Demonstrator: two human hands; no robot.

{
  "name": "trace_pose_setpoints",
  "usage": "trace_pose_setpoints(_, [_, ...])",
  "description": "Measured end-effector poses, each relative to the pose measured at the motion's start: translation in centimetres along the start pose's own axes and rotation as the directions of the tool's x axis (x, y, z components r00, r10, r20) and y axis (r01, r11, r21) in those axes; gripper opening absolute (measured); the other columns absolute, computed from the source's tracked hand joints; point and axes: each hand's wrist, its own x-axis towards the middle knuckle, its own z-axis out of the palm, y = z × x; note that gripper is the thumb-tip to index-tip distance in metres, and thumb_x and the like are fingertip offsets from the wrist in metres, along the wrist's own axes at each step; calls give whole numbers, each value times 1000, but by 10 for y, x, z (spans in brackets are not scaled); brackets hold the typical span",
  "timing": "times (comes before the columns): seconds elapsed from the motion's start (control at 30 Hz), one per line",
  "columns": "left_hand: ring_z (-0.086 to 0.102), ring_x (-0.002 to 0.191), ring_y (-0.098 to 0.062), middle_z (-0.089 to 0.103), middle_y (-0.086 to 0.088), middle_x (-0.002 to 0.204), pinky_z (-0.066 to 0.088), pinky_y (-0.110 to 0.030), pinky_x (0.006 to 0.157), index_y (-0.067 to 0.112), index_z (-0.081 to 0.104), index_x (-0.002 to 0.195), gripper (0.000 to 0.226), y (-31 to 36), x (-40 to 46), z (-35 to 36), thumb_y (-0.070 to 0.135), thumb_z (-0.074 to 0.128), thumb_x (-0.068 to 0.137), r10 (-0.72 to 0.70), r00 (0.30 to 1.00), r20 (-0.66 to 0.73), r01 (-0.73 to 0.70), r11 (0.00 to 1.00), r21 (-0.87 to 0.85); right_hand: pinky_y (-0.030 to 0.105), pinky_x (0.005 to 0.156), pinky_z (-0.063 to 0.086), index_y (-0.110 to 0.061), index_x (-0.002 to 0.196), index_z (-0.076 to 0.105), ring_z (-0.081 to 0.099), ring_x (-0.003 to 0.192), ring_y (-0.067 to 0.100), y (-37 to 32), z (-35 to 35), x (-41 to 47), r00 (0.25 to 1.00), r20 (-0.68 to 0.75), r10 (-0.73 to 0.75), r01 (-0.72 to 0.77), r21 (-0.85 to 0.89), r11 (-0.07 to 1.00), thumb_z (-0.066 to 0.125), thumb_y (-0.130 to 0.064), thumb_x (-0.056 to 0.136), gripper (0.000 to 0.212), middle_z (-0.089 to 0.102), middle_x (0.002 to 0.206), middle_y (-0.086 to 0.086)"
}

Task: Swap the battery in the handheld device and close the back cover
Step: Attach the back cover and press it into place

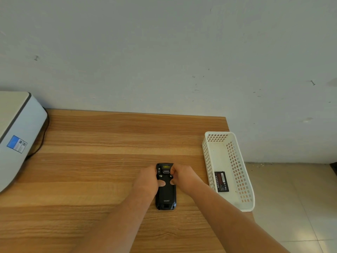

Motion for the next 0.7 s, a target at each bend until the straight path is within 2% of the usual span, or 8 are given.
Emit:
trace_pose_setpoints(0.1, [61,112,-21,67,-3,118,44,-35,93,18,57,123,46,2,1,-1,22,77,82,-14,1000,13,14,1000,26,34,79,54,-17,108,55,61,89,20,6,8,-6,999,-28,-20,21,31,999,65,-13,88,23,63,102,6])
trace_pose_setpoints(0.23, [61,113,-20,67,-2,118,44,-35,92,20,57,124,47,4,-1,-3,24,76,82,-32,999,42,31,999,34,25,77,47,-22,111,51,54,92,12,5,7,-8,994,-108,-33,40,62,997,69,-9,83,35,56,104,-3])
trace_pose_setpoints(0.33, [62,110,-19,67,1,115,43,-32,87,24,58,122,45,3,-4,-3,26,77,81,-22,999,29,21,1000,10,21,70,46,-21,109,54,56,86,9,5,10,-9,985,-128,117,-81,255,963,73,-11,81,35,57,98,-5])
trace_pose_setpoints(0.4, [63,105,-18,67,3,110,45,-31,84,26,59,117,39,0,-5,-5,25,77,82,-31,999,44,33,998,-48,28,74,55,-19,105,56,62,85,11,6,12,-11,959,-62,278,-221,455,863,76,-17,81,32,62,97,-4])
trace_pose_setpoints(0.47, [66,86,-18,66,2,97,52,-30,75,24,56,104,28,-4,-3,-9,27,75,83,-84,993,81,93,988,-122,33,81,59,-17,98,57,67,85,14,8,13,-11,936,36,350,-316,524,791,77,-19,81,26,66,95,0])
trace_pose_setpoints(0.53, [67,75,-18,68,-3,93,55,-29,63,18,56,102,25,-5,0,-13,28,73,86,-142,982,124,163,969,-186,33,80,60,-16,91,57,67,83,16,7,13,-10,924,79,374,-353,554,754,78,-17,81,23,68,93,3])
trace_pose_setpoints(0.63, [67,76,-19,69,-7,95,52,-27,55,17,56,100,22,-4,2,-14,25,72,87,-168,975,145,199,951,-239,38,80,61,-14,87,57,69,86,20,5,12,-6,912,100,399,-378,584,719,79,-14,80,23,70,95,7])
trace_pose_setpoints(0.7, [68,81,-20,68,-6,94,54,-28,58,18,55,94,20,-3,4,-12,23,73,86,-188,973,133,215,946,-242,39,80,61,-13,86,57,69,87,21,2,11,-3,901,121,416,-401,593,698,79,-12,79,23,70,97,9])
